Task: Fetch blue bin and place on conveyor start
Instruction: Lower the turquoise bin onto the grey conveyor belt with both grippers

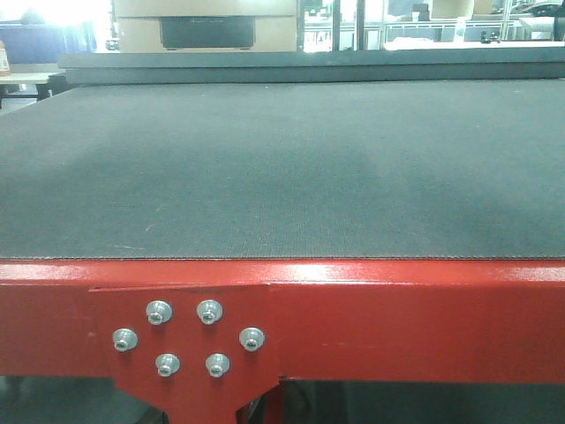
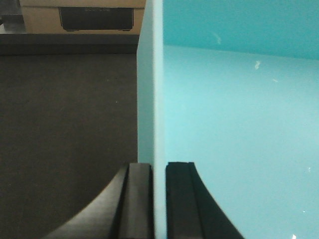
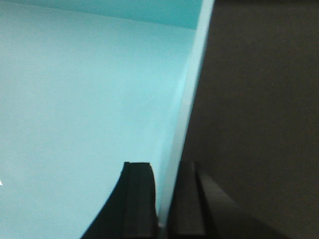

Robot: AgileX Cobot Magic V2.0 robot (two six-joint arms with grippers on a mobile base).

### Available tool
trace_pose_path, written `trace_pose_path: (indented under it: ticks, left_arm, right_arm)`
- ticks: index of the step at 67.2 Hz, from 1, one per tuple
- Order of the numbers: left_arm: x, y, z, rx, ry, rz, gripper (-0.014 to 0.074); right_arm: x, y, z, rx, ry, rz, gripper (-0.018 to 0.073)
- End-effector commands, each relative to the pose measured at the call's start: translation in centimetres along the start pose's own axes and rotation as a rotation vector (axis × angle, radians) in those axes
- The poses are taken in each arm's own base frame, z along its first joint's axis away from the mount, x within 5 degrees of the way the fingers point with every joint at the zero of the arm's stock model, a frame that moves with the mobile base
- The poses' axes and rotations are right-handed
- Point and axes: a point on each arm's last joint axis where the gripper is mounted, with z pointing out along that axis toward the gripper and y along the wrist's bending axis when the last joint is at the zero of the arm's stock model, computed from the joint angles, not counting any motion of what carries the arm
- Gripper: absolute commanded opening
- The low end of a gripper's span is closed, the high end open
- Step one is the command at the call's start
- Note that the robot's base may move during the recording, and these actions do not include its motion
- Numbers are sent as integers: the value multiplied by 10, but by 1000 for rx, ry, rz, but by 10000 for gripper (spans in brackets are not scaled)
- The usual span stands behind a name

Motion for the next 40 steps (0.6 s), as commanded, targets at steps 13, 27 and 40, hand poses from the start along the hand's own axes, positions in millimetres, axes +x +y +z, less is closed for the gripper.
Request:
trace_pose_path:
  ticks: [13,27,40]
  left_arm:
    - [-9,1,-6,2,-65,-10,-111]
    - [-9,1,-6,2,-65,-10,-111]
    - [-9,1,-6,2,-65,-10,-111]
  right_arm:
    - [-8,-1,-8,3,-75,-41,-153]
    - [-9,-1,-8,0,-85,-41,-153]
    - [-12,0,-8,-10,-122,-42,-153]
